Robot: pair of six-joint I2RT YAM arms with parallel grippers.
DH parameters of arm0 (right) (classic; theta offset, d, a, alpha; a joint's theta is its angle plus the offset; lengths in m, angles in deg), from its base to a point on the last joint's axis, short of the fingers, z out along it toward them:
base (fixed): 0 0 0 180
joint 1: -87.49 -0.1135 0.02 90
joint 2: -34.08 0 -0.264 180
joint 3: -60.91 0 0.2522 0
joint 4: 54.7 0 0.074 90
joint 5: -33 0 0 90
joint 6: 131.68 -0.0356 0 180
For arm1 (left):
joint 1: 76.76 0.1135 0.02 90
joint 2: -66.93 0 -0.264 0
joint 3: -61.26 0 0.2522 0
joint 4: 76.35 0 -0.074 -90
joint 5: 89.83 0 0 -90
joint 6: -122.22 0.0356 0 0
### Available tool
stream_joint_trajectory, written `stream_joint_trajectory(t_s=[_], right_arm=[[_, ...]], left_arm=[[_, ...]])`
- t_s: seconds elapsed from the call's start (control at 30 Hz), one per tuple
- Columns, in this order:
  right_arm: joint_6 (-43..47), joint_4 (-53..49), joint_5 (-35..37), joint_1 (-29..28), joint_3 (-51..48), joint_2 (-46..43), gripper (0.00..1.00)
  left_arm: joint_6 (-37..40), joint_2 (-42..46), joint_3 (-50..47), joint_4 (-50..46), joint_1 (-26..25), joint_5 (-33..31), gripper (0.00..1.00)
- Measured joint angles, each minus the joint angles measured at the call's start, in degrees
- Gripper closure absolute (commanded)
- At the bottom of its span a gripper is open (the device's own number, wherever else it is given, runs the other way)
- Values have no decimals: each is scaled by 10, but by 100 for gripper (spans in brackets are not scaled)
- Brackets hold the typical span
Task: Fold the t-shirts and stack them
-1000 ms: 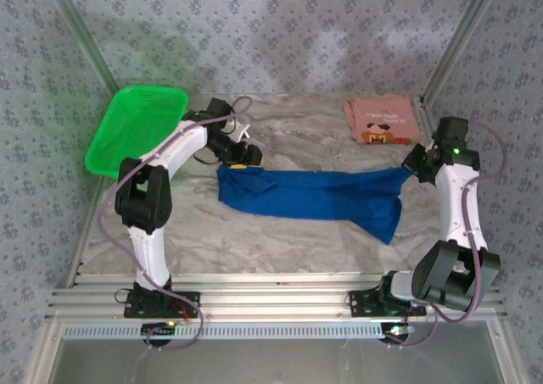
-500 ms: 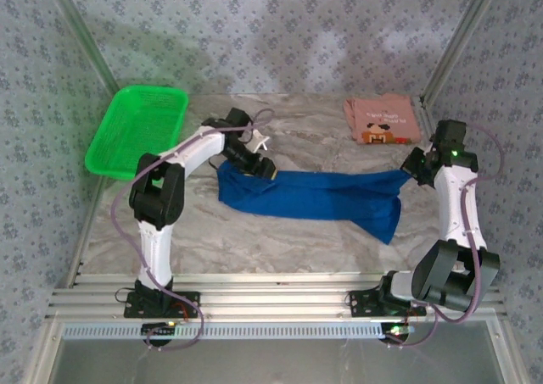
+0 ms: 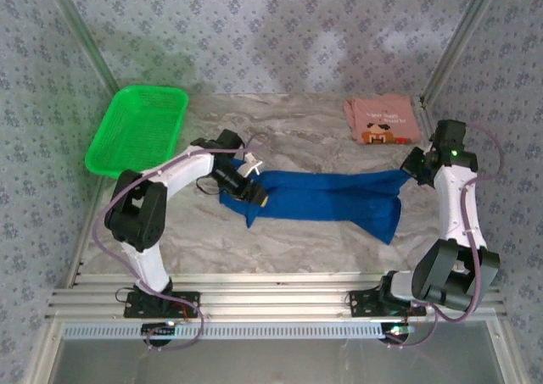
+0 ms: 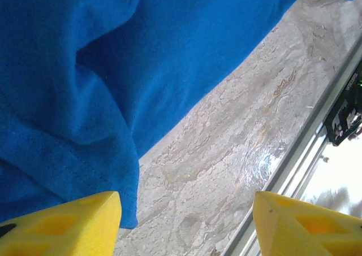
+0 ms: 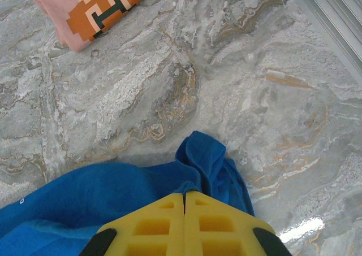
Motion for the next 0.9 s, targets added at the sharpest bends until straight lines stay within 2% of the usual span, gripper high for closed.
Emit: stream_joint_trajectory(t_s=[0.23,0.47,0.7,0.9], right_arm=[[0,1,0,-1,0,0,100],[0,1,-3,-1,0,0,100],[0,2,-11,-1,-2,0,100],[0,2,-13,-1,-3,0,100]], left_arm=[[-11,47,-71,21,-28,-87,37],[-82,140,-186,89,-53,-125,38],[-137,145,-231,169,-102,-169,41],[-157,134,-234,198,-113,-213,44]])
